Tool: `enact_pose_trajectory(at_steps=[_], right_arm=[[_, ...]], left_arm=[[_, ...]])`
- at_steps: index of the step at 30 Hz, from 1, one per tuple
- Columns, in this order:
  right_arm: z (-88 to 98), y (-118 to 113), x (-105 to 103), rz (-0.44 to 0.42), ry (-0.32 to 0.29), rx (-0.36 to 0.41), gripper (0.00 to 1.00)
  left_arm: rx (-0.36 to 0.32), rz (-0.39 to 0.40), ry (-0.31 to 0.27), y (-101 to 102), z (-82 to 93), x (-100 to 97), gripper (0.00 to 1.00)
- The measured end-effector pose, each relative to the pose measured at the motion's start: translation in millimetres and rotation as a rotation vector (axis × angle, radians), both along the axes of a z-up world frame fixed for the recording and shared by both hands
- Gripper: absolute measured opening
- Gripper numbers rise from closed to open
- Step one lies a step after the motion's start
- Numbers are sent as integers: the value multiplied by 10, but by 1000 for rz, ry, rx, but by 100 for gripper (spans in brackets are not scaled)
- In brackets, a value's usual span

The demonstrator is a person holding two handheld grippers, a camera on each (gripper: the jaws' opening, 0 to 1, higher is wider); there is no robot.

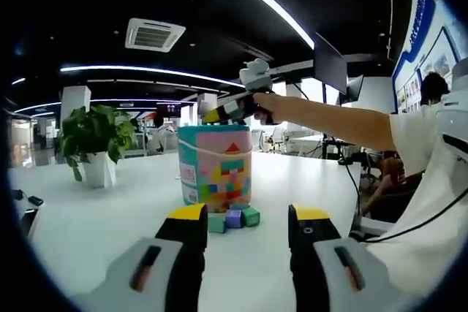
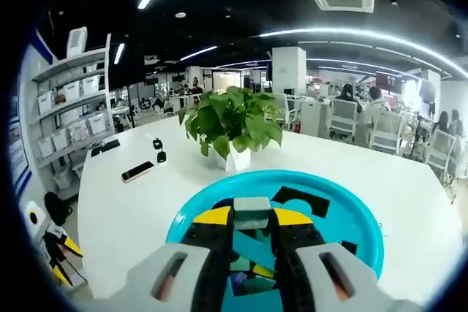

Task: Arrange the toys in the designated storage area by placing each visible toy with the group until no toy remains scattered across the table.

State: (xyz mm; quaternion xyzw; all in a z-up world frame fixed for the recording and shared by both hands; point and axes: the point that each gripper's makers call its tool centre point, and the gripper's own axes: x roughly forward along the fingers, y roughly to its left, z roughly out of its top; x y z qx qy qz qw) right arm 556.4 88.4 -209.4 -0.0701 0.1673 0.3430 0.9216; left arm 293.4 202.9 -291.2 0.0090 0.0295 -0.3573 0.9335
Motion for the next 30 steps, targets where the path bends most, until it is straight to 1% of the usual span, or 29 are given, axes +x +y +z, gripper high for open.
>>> enact_pose_trajectory(at_steps=[4, 6, 7, 9, 11, 12, 13, 14, 16, 17, 18, 19, 20, 21, 23, 24, 25, 26, 27, 28, 30], right_arm=[[26, -22, 13, 0, -2, -6, 19], [24, -25, 4, 3, 15, -12, 19], [39, -21, -14, 8, 10, -17, 19], [66, -43, 33, -4, -36, -51, 19], [51, -32, 61, -8, -42, -61, 19], [43, -30, 81, -7, -39, -61, 19], [12, -19, 83, -4, -17, -54, 19], [2, -24, 98, -15, -8, -40, 19], [-67, -13, 103, -8, 3, -63, 20], [-106, 26, 78, 25, 12, -69, 20], [-135, 3, 64, 15, 18, -76, 20], [-132, -7, 63, 12, 19, -75, 26], [-94, 0, 56, 15, 10, -47, 33], [-37, 10, 52, 11, 5, 0, 38], [51, -4, 11, 26, 1, 51, 41], [79, -39, -19, 25, -3, 59, 41], [110, -62, -52, 26, -19, 69, 41], [137, -76, -65, 28, -33, 76, 42], [146, -85, -73, 28, -39, 78, 46], [166, -117, -141, 39, -67, 80, 51], [165, -166, -186, 41, -89, 73, 60]], left_arm=[[-2, 2, 2, -1, -2, 5, 45], [-1, -2, 4, -17, -9, 5, 45], [-1, -4, 4, -26, -11, 5, 45], [-1, -6, 5, -41, -17, 10, 45], [0, -9, 7, -53, -22, 9, 45], [-1, -11, 6, -57, -19, 5, 45], [-1, -12, 5, -58, -18, 2, 45], [0, -13, 4, -56, -16, -2, 45], [0, -8, 2, -36, -7, -1, 45], [-3, -6, 1, -25, -1, 0, 45], [-4, -6, 1, -18, 2, 2, 45], [-6, -4, 2, -12, 2, 3, 45], [-5, -4, 1, -7, 2, 3, 45], [-4, -5, 3, -3, -5, 6, 45], [-4, -3, 7, 11, -20, 15, 45], [-13, 8, 17, 37, -29, 33, 45], [-46, 41, 35, 80, -21, 59, 46], [-52, 45, 33, 96, -9, 60, 47], [-53, 44, 33, 100, -3, 56, 47], [-62, 43, 27, 120, 37, 42, 47], [-73, 47, 27, 137, 66, 35, 49]])
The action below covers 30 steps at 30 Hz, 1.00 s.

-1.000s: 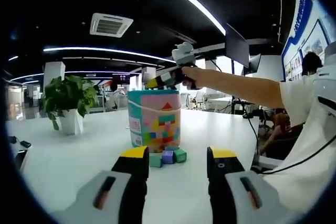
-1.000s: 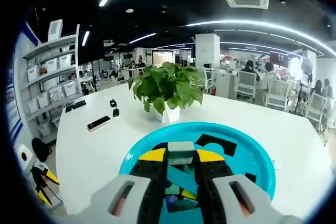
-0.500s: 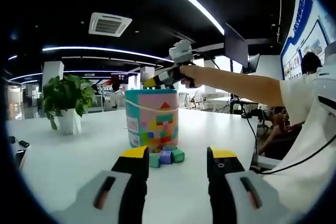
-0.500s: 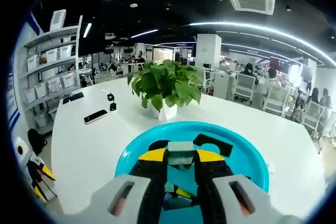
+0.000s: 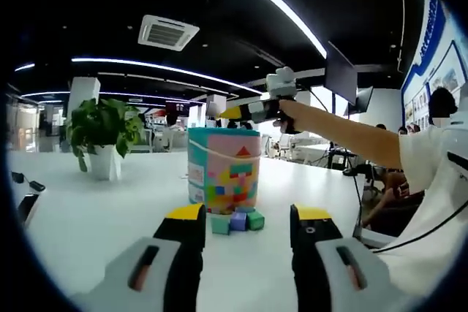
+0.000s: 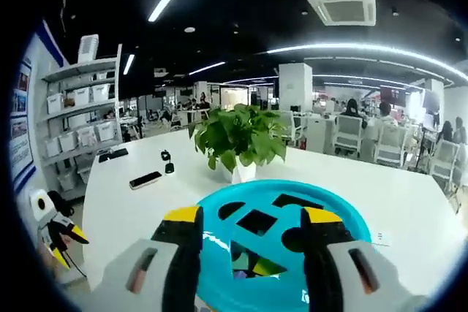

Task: Arrange the toys in the designated storage area by placing each visible toy with the group until no toy remains scattered across the table.

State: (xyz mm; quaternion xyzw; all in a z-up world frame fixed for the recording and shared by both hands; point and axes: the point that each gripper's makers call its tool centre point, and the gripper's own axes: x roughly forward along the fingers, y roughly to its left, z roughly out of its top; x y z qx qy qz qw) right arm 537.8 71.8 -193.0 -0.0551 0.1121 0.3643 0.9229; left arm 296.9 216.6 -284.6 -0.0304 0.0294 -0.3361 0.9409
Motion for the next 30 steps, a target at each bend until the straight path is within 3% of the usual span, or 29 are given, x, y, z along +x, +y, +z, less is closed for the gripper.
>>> enact_pose_trajectory(at_steps=[4, 8, 11, 17, 19, 23, 26, 30], right_arm=[[-21, -139, -121, 7, -10, 4, 67], [-9, -281, -271, 24, -7, 25, 63], [124, -325, -404, 66, -45, 100, 60], [188, -382, -746, 130, -100, 86, 60], [135, -474, -875, 121, -125, 35, 55], [67, -609, -1081, 126, -146, 26, 63], [18, -716, -1255, 145, -147, 54, 60], [11, -883, -1478, 120, -178, 139, 58]], left_arm=[[18, -33, 23, -30, -58, -64, 45], [20, -44, 59, -72, -121, -55, 54], [32, -37, 70, -103, -153, -34, 57], [35, -34, 82, -120, -196, -7, 57], [-4, -24, 77, -87, -157, -7, 56], [-143, -83, 54, -147, 87, -100, 64], [-92, -71, 49, -87, 73, -67, 50], [-33, -54, 55, -81, 6, -12, 57]])
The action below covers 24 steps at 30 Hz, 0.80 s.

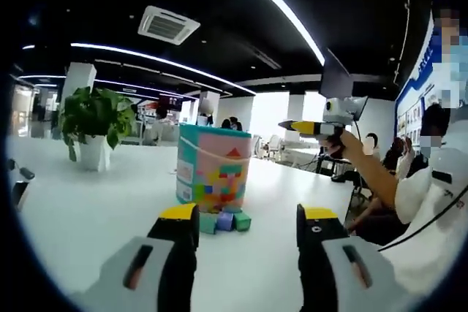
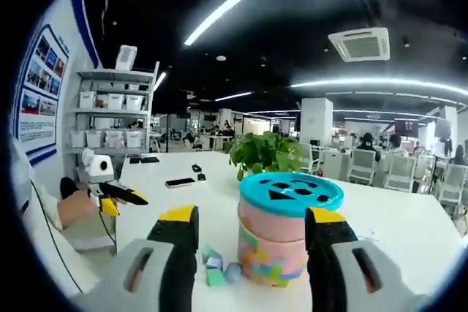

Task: Arrange the toys in the designated storage area by placing each visible toy with the group until no toy remains scattered across the table.

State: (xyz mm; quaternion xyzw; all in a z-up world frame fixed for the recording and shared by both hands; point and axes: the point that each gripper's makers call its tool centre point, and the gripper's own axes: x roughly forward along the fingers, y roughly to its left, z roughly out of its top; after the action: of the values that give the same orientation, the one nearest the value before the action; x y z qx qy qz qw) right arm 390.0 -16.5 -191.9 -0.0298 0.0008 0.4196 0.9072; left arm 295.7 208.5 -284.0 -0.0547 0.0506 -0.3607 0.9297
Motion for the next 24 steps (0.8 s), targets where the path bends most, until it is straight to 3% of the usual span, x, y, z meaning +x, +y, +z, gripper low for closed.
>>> enact_pose_trajectory(at_steps=[2, 6, 11, 15, 19, 21, 22, 24], right_arm=[[62, -159, -101, -56, -81, 18, 52], [7, -280, -273, -60, -52, -19, 52], [-50, -374, -430, -41, -33, -24, 54], [-120, -441, -503, -38, -18, -22, 51], [-171, -504, -587, -21, -4, 30, 55], [-185, -492, -648, 8, -8, 55, 55], [-193, -454, -721, 41, 8, 93, 54], [-246, -430, -806, 54, 3, 78, 50]], left_arm=[[40, 27, -10, 23, -28, 45, 55], [46, 31, -8, -21, 8, 78, 65], [83, 66, -28, 13, 49, 164, 65], [189, 168, -13, 204, -85, 372, 73], [140, 117, 23, 163, -91, 437, 65], [150, 93, 24, 145, -107, 489, 63], [188, 55, 31, 131, -158, 517, 60], [170, 67, 51, 154, -189, 596, 56]])
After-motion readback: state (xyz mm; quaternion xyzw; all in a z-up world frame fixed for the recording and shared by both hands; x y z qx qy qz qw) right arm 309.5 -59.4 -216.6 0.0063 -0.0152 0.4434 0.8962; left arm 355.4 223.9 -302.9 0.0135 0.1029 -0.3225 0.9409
